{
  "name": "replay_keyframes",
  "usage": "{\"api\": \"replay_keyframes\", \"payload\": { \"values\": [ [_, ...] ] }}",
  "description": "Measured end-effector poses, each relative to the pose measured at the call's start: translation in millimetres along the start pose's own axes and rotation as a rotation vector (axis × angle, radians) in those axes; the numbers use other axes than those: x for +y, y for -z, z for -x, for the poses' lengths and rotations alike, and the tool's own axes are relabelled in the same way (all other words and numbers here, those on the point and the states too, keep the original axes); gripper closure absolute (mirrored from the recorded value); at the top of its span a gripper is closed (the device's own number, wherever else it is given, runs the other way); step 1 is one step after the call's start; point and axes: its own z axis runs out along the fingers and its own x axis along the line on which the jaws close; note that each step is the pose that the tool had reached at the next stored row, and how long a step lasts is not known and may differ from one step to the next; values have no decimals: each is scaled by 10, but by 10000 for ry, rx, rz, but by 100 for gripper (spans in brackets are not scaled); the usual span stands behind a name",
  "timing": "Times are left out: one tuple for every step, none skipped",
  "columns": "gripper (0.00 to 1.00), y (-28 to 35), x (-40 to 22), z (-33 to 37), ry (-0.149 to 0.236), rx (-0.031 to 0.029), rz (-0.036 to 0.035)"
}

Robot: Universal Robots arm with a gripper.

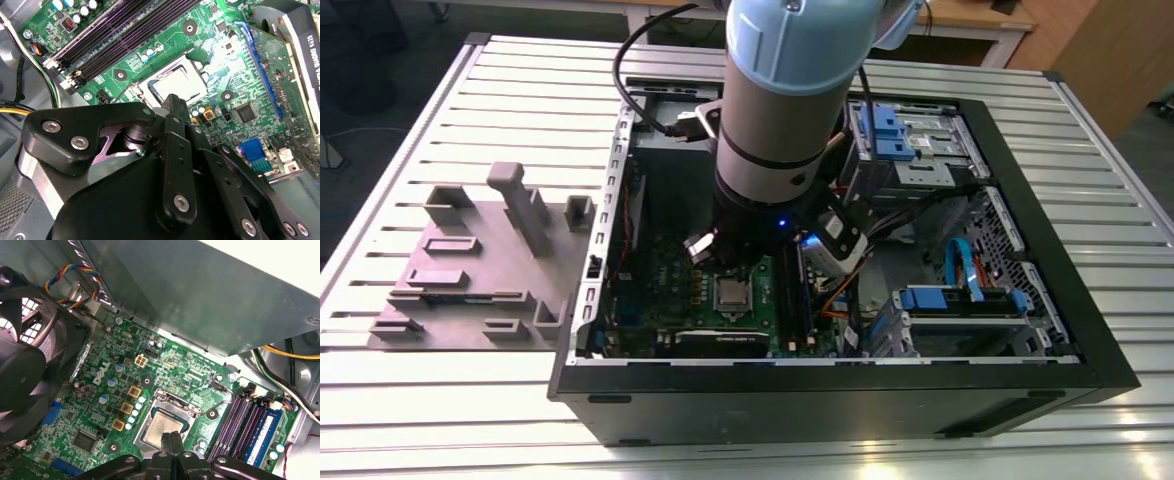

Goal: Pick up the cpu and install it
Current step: 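Install the first cpu locking lever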

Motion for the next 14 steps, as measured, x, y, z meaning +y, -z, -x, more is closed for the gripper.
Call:
{"api": "replay_keyframes", "payload": {
  "values": [
    [90,0,0,0,0,0,0],
    [90,0,0,0,0,0,0],
    [90,0,0,0,0,-4,9],
    [90,5,1,0,0,-12,24],
    [90,14,2,0,0,-18,35],
    [90,27,3,0,1,-19,39],
    [90,43,4,0,2,-20,41],
    [90,60,6,0,2,-22,43],
    [90,80,8,0,2,-22,43],
    [90,98,9,0,2,-22,42],
    [90,115,11,0,2,-22,42],
    [90,128,12,0,3,-23,42],
    [90,141,13,1,3,-24,42],
    [90,150,14,1,3,-24,41]
  ]
}}
